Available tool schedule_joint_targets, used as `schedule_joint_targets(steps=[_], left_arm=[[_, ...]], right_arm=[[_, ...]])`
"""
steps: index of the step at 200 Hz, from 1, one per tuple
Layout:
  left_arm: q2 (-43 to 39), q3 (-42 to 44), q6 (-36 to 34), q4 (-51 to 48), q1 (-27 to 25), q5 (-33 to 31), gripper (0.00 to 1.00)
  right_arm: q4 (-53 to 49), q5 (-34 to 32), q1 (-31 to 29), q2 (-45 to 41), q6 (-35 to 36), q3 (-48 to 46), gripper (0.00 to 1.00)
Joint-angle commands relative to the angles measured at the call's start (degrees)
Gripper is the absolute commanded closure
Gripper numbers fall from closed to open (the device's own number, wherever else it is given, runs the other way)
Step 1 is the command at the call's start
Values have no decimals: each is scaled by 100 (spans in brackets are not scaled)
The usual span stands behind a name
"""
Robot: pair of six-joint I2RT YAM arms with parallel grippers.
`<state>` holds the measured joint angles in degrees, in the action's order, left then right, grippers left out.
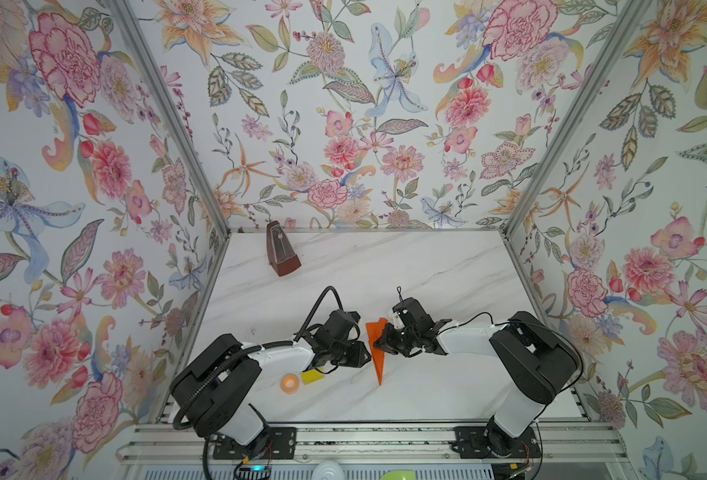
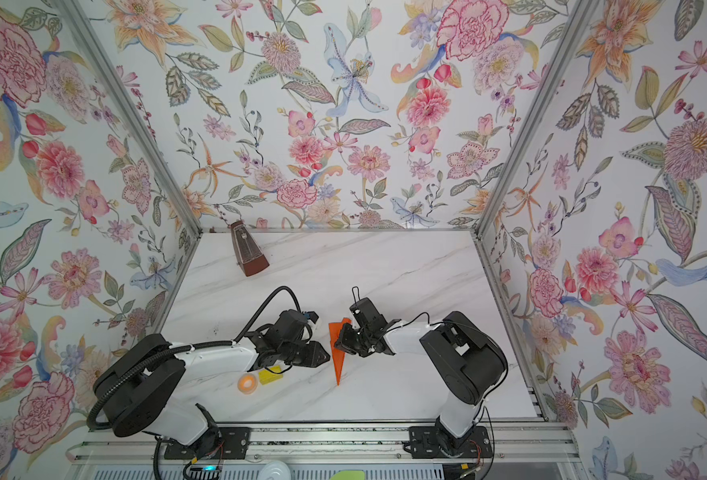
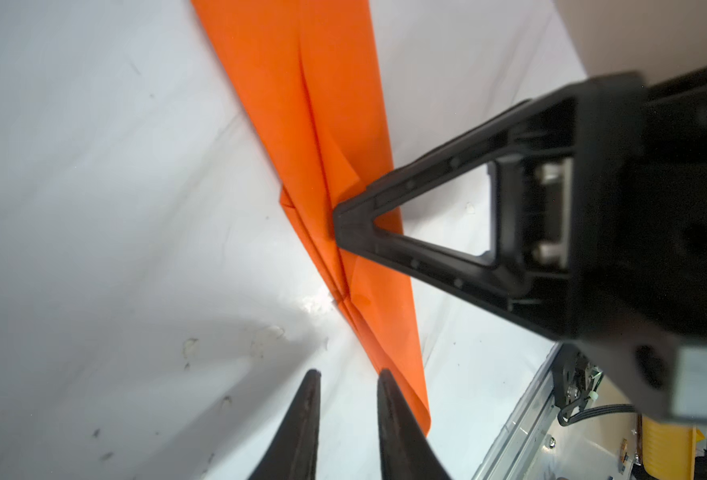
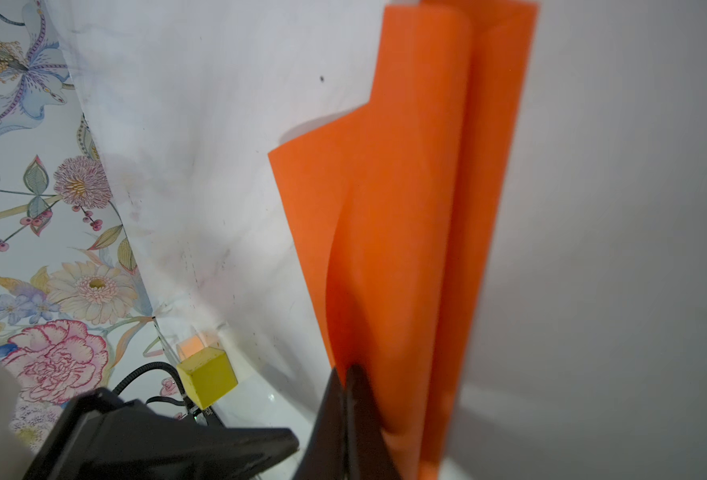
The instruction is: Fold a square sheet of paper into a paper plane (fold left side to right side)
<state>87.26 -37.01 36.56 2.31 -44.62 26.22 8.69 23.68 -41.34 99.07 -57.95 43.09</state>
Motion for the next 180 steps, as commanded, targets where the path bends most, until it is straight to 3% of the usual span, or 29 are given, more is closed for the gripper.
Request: schedule_joint_targets(steps=[1,107,180], left_arm=[[-123,85,144,190,48,52,68],[104,163,428,626,-46,326,71],[184,434,798,1159,-258,418,66]], right_arm=[[63,-216,-98,146,-186,-51,100],[387,-794,-137,155,-656,-404,100],[884,-947,-123,87,-1060,-662,100]])
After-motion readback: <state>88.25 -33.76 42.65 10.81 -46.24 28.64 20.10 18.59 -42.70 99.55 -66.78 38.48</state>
